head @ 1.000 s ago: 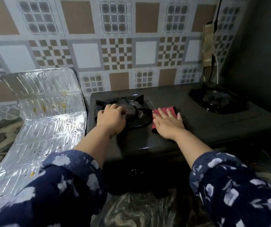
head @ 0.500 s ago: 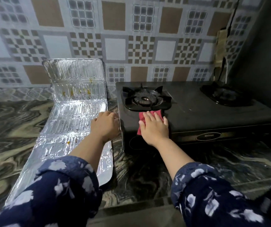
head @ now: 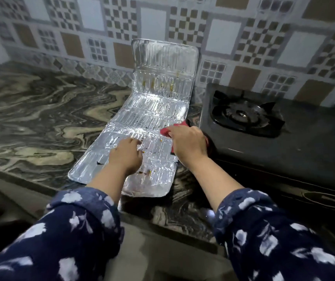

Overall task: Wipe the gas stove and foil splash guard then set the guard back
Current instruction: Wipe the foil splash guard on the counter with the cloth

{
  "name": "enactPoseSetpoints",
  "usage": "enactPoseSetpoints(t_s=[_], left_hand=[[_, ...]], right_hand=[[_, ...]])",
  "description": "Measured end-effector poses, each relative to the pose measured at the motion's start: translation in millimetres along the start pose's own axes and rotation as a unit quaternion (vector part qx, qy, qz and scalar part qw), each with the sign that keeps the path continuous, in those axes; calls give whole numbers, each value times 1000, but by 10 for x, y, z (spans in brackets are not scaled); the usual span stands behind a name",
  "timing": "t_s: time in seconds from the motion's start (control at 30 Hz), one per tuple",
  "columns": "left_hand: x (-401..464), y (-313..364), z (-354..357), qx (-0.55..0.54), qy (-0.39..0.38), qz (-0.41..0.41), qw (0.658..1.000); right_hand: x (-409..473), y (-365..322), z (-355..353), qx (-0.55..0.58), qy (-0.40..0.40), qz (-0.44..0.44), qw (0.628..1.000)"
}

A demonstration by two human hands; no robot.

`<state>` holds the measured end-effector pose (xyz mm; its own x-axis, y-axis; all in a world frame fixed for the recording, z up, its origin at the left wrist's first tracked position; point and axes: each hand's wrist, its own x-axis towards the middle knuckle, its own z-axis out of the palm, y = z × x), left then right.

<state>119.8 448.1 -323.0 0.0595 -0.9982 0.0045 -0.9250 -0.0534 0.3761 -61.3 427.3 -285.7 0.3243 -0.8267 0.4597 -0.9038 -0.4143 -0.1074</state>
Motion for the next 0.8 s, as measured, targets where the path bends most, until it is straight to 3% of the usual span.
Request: enactPoseSetpoints(t_s=[0.17, 0.33, 0.5, 0.8], left_hand=[[-324, -438, 278, 26, 19, -121, 992], [-602, -665, 642, 30, 3, -225, 974], [-541, -747, 671, 36, 34, -277, 960], [-83, -1138, 571, 64, 41, -288, 955]], right_hand=[[-194, -351, 544, 26, -142, -156, 977], [-600, -488, 1130, 111, -315, -251, 908], [-405, -347, 1124, 65, -327, -311, 890], [-449, -365, 1276, 78, -310, -263, 910]])
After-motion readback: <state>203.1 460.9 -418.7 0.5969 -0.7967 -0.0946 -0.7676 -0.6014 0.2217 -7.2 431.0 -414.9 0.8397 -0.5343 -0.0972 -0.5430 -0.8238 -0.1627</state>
